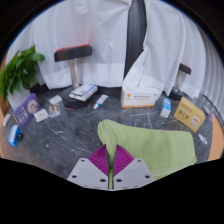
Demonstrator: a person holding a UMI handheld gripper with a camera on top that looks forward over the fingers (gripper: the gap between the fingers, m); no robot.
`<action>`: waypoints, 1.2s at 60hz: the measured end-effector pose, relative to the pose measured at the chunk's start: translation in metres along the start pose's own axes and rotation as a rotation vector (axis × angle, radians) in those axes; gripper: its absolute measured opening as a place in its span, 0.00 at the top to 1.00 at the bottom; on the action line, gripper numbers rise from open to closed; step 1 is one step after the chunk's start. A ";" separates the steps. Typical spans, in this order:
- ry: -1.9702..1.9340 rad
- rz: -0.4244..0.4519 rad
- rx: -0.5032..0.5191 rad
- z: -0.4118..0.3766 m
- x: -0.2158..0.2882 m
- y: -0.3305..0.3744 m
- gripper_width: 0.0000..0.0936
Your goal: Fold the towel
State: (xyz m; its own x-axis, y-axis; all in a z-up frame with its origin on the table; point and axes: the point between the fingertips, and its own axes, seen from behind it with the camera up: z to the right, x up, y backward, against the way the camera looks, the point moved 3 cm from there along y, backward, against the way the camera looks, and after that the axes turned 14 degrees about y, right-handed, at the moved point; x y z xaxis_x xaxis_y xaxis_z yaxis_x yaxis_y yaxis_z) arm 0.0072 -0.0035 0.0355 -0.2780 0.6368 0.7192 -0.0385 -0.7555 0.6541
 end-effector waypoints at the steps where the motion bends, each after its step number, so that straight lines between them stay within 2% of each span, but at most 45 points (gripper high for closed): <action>1: -0.021 0.012 0.028 -0.005 0.006 0.007 0.96; 8: -0.146 0.133 0.196 -0.026 0.058 0.064 0.96; 14: -0.214 0.209 0.263 -0.012 0.081 0.095 0.96; 21: -0.205 0.204 0.212 0.027 0.061 0.083 0.96; 25: -0.190 0.146 0.157 0.053 0.032 0.062 0.96; 29: -0.183 0.096 0.118 0.076 0.002 0.042 0.90; 32: -0.163 0.055 0.085 0.092 -0.019 0.029 0.79; 34: -0.147 0.033 0.051 0.104 -0.031 0.022 0.66; 37: -0.116 0.003 -0.010 0.126 -0.047 0.017 0.40; 39: -0.097 -0.008 -0.057 0.141 -0.053 0.018 0.29; 43: -0.088 -0.017 -0.104 0.160 -0.060 0.029 0.15; 47: -0.087 -0.024 -0.149 0.177 -0.063 0.049 0.09; 56: -0.043 0.007 -0.202 0.179 -0.056 0.114 0.09; 72: -0.011 0.083 -0.173 0.100 -0.059 0.267 0.09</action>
State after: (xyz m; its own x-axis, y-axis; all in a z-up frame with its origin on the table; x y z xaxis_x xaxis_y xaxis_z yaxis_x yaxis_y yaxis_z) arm 0.1097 -0.2273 0.1908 -0.2767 0.5725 0.7718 -0.1811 -0.8198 0.5432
